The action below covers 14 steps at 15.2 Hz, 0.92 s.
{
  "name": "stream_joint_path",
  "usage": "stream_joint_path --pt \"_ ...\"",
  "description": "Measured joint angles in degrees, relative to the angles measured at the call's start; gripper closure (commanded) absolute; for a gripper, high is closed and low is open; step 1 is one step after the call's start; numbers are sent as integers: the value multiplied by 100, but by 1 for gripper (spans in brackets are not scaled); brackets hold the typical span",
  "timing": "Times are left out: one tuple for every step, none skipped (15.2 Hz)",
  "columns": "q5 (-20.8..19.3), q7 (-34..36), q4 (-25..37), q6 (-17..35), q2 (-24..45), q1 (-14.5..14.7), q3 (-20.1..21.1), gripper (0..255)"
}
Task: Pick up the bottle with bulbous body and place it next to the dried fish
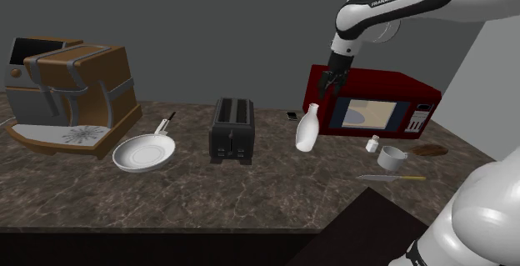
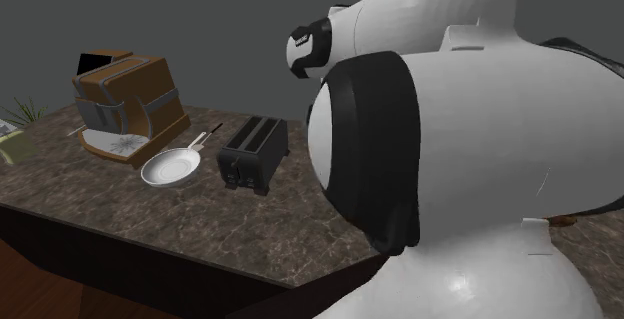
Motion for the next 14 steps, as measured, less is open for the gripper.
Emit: stream_joint_path --pt "20 -21 71 78 162 -7 -24 0" --pt "65 -89 273 103 403 -23 -70 0" --pt "94 -157 380 157 576 -50 -116 0" --pt "130 -195 526 177 755 -66 -144 0" --pt "175 -258 646 254 965 -91 -179 0" --pt "228 -324 754 351 1186 -120 -212 0" --pt "278 -379 900 397 1398 -150 -239 0" --pt "332 -430 1069 430 1615 -180 -259 0" --pt "393 -511 1222 477 1832 -230 -289 0" --pt "459 -572 1441 478 2071 -277 -307 0" --pt "514 -621 1615 504 2286 -322 -321 0" --pt "572 -661 1807 520 2510 -364 -325 0" --pt "635 -716 2077 479 2757 -428 -333 0" --pt "691 -762 2282 484 2981 -487 -336 0"
